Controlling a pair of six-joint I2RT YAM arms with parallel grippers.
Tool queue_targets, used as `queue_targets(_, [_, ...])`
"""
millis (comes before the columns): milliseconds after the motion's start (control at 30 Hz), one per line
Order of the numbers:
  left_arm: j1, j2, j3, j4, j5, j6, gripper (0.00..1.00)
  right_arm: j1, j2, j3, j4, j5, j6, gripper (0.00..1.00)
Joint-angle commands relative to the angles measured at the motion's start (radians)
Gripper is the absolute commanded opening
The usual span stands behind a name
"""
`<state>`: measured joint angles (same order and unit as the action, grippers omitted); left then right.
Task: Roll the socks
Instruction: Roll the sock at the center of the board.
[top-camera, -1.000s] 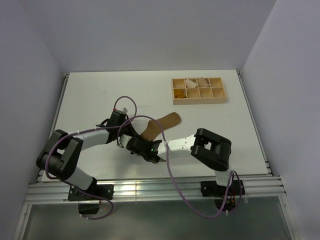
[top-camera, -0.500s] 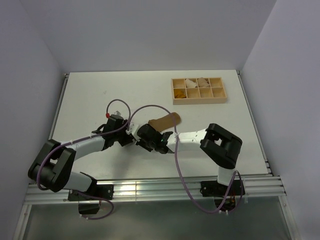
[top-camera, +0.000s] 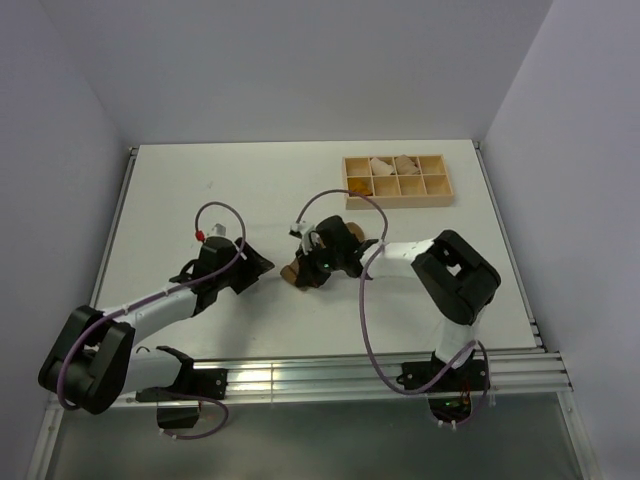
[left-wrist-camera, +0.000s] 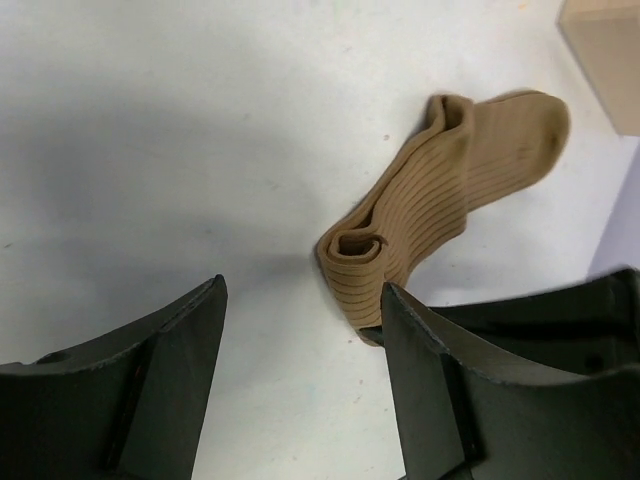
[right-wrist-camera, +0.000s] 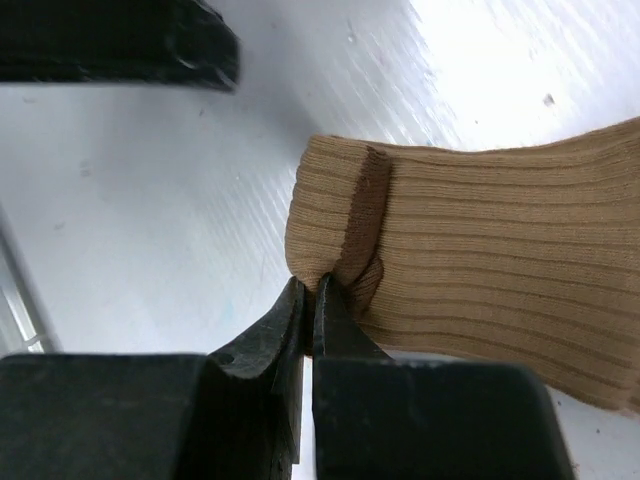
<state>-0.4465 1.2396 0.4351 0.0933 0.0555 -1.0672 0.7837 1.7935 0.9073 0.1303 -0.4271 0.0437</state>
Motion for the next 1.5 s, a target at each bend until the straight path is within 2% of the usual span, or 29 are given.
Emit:
queue_targets(0, [0.003,-0.011,-0.009,0.121,0.049,0.016,0.68,-0.113,0.036,-0.041,-0.057,-0.267,0.105,0.00])
queue_targets(133, [-0.004,0.001,-0.021,0.170,0.079,0.015,0.67,-0.185,0.092,-0.061,0.046,-0.409,0.247,0.00])
queue_targets(333, [-0.046,0.047,-0.021,0.223,0.102,0.007,0.64,-0.254,0.174,-0.122,0.290,-0.564,0.462,0.00])
queue_targets(467, [-0.075,0.092,-0.016,0.255,0.098,-0.004,0.63,-0.284,0.198,-0.165,0.432,-0.598,0.559,0.00])
queue_targets(667, [-0.093,0.211,-0.001,0.327,0.133,-0.011,0.62,-0.294,0.247,-0.171,0.520,-0.628,0.653,0.00])
queue_targets(900, [-0.112,0.265,-0.004,0.394,0.152,-0.028,0.62,-0.301,0.264,-0.159,0.483,-0.612,0.642,0.00])
queue_targets(1033, [-0.121,0.299,0.014,0.369,0.146,-0.030,0.60,-0.301,0.264,-0.148,0.459,-0.607,0.630,0.00])
queue_targets(1467, [-0.132,0.397,0.031,0.355,0.112,-0.034,0.50,-0.301,0.274,-0.140,0.445,-0.610,0.621,0.00])
